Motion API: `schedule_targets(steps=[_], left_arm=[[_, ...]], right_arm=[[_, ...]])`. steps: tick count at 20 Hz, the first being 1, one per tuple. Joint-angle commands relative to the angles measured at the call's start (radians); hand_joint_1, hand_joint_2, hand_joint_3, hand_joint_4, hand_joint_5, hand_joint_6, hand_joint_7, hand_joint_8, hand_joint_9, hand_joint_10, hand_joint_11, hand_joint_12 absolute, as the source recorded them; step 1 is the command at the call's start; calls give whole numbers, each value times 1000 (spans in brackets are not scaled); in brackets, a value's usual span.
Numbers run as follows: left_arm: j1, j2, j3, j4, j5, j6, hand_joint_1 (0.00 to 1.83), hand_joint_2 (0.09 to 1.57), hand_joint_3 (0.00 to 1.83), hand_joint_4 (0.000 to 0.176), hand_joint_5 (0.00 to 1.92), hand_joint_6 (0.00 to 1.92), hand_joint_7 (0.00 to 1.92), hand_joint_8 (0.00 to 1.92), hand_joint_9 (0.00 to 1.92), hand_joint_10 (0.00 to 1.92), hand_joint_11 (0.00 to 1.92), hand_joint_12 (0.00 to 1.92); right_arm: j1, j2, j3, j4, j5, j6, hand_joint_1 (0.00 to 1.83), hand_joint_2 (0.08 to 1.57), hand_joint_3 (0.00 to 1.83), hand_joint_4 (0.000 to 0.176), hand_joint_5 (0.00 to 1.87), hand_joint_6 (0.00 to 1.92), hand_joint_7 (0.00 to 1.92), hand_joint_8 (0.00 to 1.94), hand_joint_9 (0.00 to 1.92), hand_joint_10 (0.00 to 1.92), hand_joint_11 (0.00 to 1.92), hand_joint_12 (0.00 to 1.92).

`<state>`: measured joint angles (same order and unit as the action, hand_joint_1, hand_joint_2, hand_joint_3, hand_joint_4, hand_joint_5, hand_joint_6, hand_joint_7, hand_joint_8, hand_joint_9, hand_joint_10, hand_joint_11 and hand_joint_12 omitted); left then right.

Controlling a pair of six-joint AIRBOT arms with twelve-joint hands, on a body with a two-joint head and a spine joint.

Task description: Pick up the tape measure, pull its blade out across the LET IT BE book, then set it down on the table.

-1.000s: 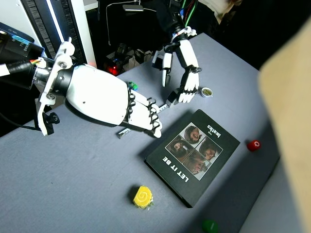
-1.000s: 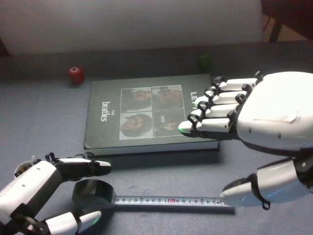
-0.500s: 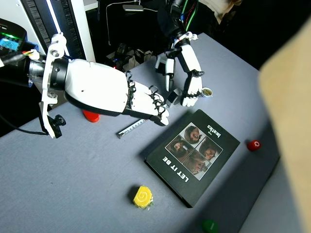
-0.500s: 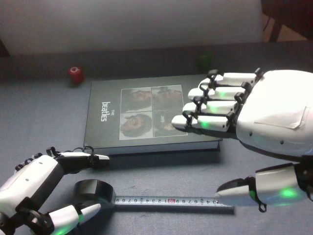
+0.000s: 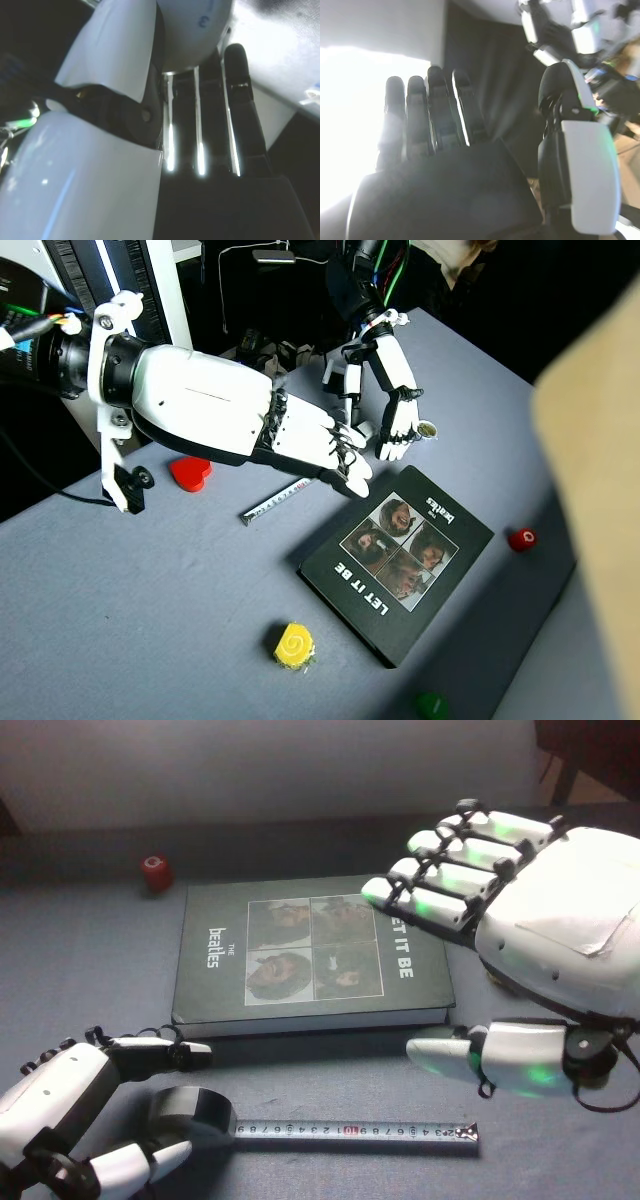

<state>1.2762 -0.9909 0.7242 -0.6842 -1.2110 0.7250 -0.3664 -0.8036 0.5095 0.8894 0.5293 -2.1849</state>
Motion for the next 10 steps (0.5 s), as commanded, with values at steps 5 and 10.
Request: schedule_targets(steps=[5,10], left_arm=[[10,15,4,36,-116,-20,1321,1030,0,0,721,2,639,4,546,2,339,605],[27,10,3,33,-126,-21,1311,1032,0,0,721,1,643,3,548,2,350,607]], right_arm=[[3,-43,-34,110,234,-84,102,1153,2,24,127,4,178,1,89,0,0,418],[44,-70,-77,314,315,-157,102,1153,1,23,136,8,187,3,93,2,0,408]])
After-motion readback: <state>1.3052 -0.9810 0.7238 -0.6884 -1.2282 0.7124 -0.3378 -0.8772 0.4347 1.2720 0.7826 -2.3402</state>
